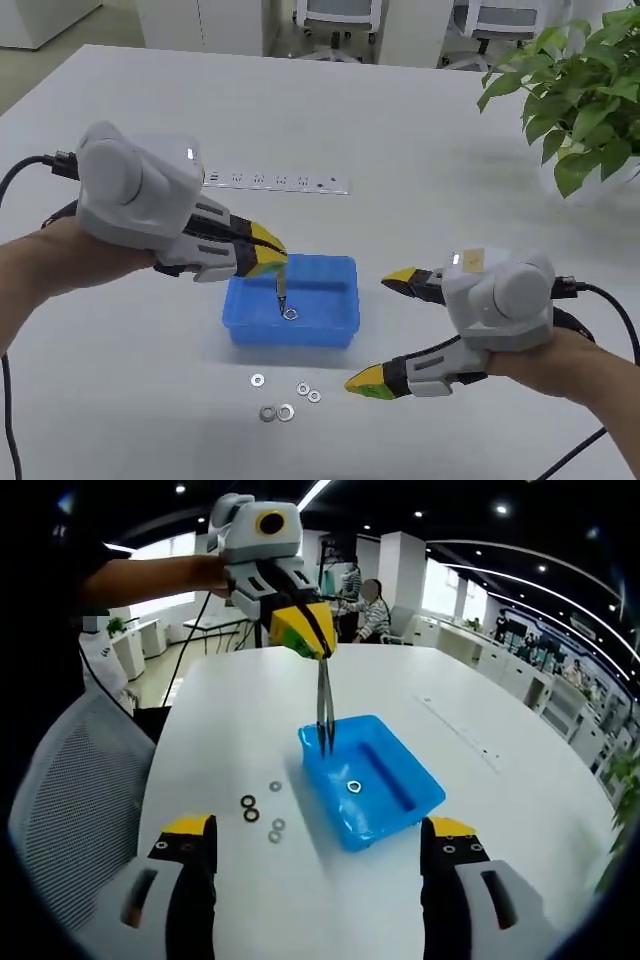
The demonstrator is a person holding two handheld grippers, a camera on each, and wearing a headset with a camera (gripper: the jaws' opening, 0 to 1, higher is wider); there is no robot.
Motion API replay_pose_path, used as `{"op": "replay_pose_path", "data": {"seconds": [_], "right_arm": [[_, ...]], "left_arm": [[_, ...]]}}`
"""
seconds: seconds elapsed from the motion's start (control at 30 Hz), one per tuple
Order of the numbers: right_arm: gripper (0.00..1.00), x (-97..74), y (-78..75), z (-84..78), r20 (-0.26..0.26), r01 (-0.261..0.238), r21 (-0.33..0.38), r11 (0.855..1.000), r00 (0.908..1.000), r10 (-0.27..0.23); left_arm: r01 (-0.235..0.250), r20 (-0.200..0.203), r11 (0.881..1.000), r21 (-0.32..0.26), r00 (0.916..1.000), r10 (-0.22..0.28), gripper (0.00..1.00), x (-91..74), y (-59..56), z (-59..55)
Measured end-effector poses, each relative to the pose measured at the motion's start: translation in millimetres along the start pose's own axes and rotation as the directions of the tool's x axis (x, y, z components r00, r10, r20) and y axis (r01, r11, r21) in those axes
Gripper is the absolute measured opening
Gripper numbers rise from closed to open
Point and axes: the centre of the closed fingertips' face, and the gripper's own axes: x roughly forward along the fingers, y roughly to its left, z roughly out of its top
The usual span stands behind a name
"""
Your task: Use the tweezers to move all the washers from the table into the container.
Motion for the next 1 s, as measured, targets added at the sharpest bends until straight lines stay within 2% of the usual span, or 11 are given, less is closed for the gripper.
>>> {"op": "replay_pose_path", "data": {"seconds": [0.47,1.0], "right_arm": [[0.96,-5.6,16.7,-12.3,-0.008,0.004,0.025,1.0,1.0,-0.004],[0.97,-2.7,36.2,-21.5,-0.018,-0.026,0.036,0.999,0.9995,0.027]], "left_arm": [[0.026,0.001,1.0,0.013,0.9997,-0.026,0.05,-3.7,-20.3,2.6],[0.059,-0.005,0.998,0.003,0.9982,-0.059,0.05,1.3,-45.9,-9.4]]}}
